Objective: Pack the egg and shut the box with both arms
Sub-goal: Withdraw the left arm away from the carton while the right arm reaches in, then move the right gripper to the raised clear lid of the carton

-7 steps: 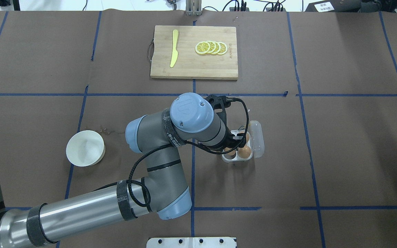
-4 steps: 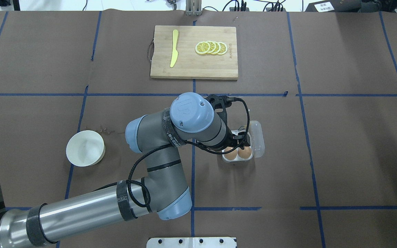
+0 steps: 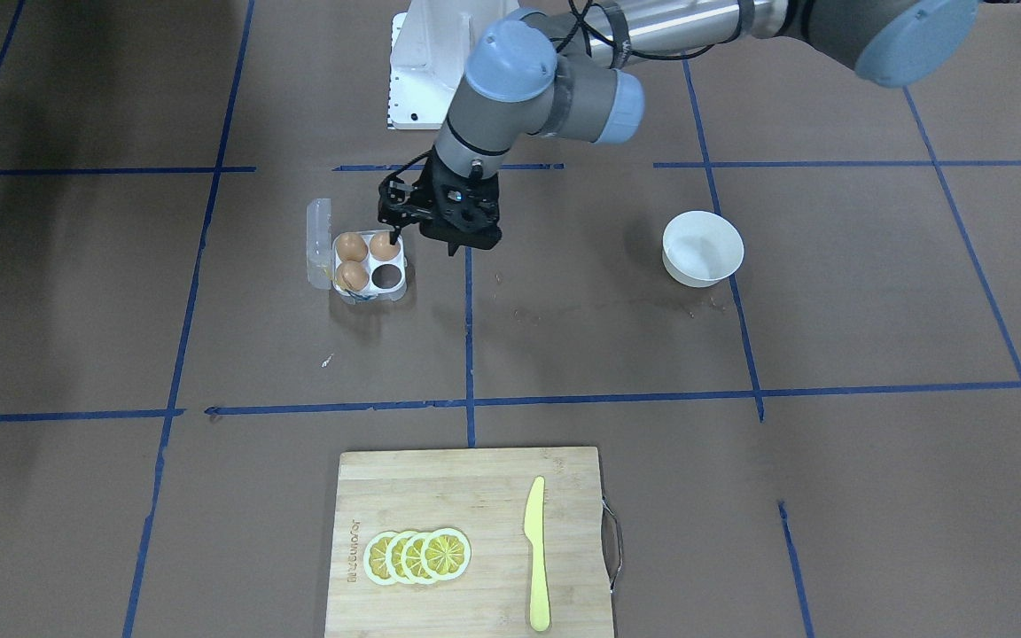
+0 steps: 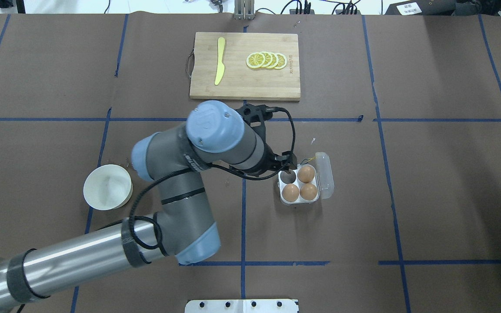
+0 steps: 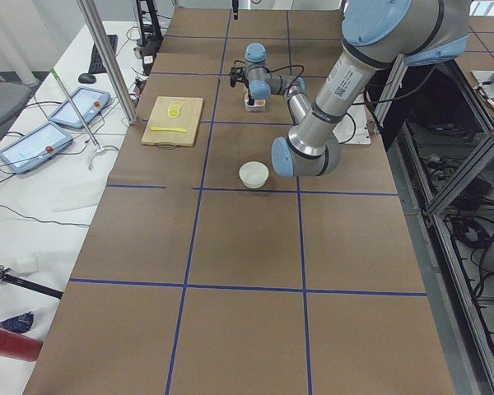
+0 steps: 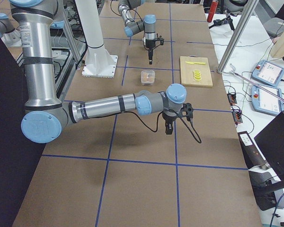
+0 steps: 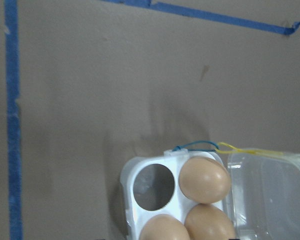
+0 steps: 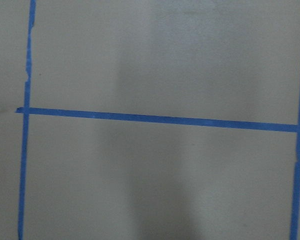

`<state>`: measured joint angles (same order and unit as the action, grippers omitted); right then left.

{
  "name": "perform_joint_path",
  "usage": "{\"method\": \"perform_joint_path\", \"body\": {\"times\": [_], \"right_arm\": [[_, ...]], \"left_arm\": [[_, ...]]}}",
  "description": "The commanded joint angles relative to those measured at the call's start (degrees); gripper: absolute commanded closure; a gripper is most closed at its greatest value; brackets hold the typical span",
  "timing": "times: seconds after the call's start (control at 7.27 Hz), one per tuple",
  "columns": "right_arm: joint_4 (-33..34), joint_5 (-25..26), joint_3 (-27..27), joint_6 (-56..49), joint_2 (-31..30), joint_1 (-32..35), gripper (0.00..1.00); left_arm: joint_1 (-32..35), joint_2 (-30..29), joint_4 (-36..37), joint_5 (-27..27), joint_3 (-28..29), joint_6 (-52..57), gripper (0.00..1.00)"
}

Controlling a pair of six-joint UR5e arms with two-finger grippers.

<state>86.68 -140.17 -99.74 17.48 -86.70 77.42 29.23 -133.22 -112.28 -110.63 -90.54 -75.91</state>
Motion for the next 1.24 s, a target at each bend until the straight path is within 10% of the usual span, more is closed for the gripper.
{"method": "perform_joint_path", "body": {"times": [0.0, 0.14, 0.28, 0.83, 1.1], "right_arm": [[-10.6, 1.6, -3.1, 16.5, 0.4, -7.0, 0.09], [-21.6, 4.9, -3.2, 26.4, -0.5, -11.8, 0.4], [-27.5, 6.0, -3.3, 33.9, -1.1, -15.5, 0.99], [-27.5, 27.8, -9.2, 50.4, 3.3, -38.9, 1.0], [-22.5, 29.8, -8.7, 50.8, 9.4, -41.6, 1.0]], "left_arm": [[9.4, 10.7, 4.8, -4.9, -11.8, 11.0, 0.17], [14.7, 13.7, 5.3, -7.2, -14.3, 17.5, 0.17], [20.6, 17.7, 5.4, -10.3, -15.3, 23.3, 0.17], [36.6, 28.7, 5.5, -16.5, -15.4, 49.2, 0.17], [37.5, 32.4, 5.5, -16.5, -15.1, 57.8, 0.17]]}}
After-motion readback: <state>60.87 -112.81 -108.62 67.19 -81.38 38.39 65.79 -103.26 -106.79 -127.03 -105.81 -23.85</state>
